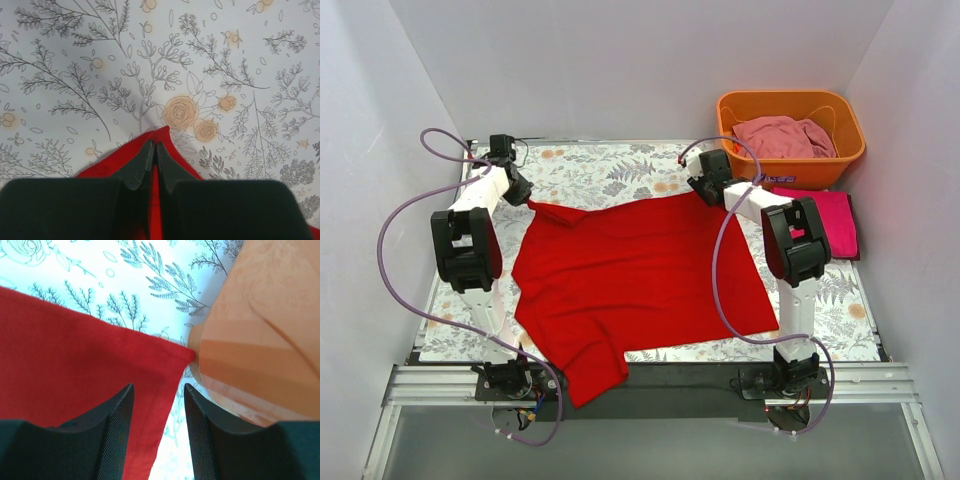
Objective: Fold and stack the t-shirts
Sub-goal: Flatten the tshirt out
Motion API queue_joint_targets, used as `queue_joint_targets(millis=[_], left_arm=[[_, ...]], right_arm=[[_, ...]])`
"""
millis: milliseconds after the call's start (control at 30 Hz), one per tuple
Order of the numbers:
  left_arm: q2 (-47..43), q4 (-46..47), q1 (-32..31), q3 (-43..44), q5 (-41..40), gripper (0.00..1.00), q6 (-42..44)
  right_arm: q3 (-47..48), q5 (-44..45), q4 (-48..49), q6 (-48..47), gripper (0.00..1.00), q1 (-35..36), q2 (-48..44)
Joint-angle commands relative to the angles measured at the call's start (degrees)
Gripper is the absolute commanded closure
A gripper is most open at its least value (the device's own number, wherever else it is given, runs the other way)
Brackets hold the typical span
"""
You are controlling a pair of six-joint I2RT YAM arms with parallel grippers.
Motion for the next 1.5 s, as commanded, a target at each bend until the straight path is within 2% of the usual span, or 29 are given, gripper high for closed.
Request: queue_joint_targets(millis=[0, 567, 667, 800, 1200, 1333, 1467], left_arm=[[-5.17, -2.73, 0.14, 0.7, -4.15, 1.0, 0.17], [-7.81, -3.7, 3.13, -2.11, -5.38, 1.0, 1.22], [-7.9, -3.62, 3.22, -2.72, -5.03, 1.0, 1.13], [-7.81, -3.26, 3.22, -3.52, -4.06, 1.0, 0.96], [-9.83, -4.06, 3.83, -4.92, -5.29, 1.0, 0.61], [-10.88, -3.27, 3.92, -7.2, -4.07, 1.0, 0.52], [-12.2, -2.3, 3.83, -9.84, -3.54, 1.0, 0.7]], right_arm=[[3.2, 0.54, 1.93, -0.43, 0.5, -0.01, 1.96], [12.95, -5.61, 1.49, 4.93, 0.5, 0.08, 8.46], [15.76, -8.33, -0.7, 6.43, 0.51, 0.08, 10.49], [17.79, -5.79, -2.82, 9.32, 0.51, -0.1, 11.98], [22.36, -6.22, -13.18, 15.56, 0.48, -1.41, 14.71], [24.91, -10.52, -17.93, 18.73, 0.48, -2.73, 16.46], [28.86, -12.9, -22.58, 17.77, 0.5, -2.82, 19.53]])
